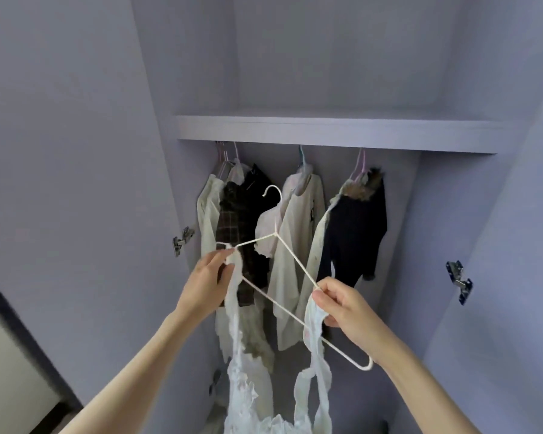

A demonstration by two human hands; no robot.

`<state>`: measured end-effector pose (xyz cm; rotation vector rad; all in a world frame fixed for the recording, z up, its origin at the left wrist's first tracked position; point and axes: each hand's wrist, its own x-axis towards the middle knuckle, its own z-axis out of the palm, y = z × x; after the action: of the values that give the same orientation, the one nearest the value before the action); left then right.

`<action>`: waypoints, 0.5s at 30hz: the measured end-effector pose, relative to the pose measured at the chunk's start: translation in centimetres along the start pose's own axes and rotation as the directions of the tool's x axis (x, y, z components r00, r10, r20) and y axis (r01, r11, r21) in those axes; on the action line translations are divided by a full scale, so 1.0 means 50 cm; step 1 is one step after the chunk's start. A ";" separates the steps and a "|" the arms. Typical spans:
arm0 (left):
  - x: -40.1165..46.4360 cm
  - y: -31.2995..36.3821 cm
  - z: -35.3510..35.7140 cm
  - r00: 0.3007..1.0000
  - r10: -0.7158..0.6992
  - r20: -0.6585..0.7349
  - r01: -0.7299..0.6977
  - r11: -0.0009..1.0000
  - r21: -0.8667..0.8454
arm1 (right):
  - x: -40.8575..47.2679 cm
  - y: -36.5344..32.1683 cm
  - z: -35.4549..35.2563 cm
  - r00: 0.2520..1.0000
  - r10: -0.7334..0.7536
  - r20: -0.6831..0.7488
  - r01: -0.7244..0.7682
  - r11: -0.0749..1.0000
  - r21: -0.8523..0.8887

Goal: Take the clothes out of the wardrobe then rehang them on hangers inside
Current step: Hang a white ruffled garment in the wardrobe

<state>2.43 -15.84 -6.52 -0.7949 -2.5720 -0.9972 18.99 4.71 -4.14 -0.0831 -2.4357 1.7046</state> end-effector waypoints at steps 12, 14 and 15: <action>0.144 -0.073 0.088 0.960 -0.218 0.176 0.225 0.974 -0.021 | 0.167 0.050 0.017 0.989 0.002 -0.147 -0.002 1.000 -0.003; 0.165 -0.090 0.095 0.960 -0.232 0.159 0.237 0.971 -0.014 | 0.201 0.048 0.023 0.990 -0.004 -0.141 0.003 1.000 -0.008; 0.175 -0.097 0.098 0.959 -0.238 0.155 0.243 0.970 -0.014 | 0.221 0.044 0.029 0.989 -0.013 -0.147 0.013 1.000 -0.005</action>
<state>-7.77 -12.00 -8.94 -0.5962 -2.8436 -1.0887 7.74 5.70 -5.51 -0.1860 -2.3283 1.6263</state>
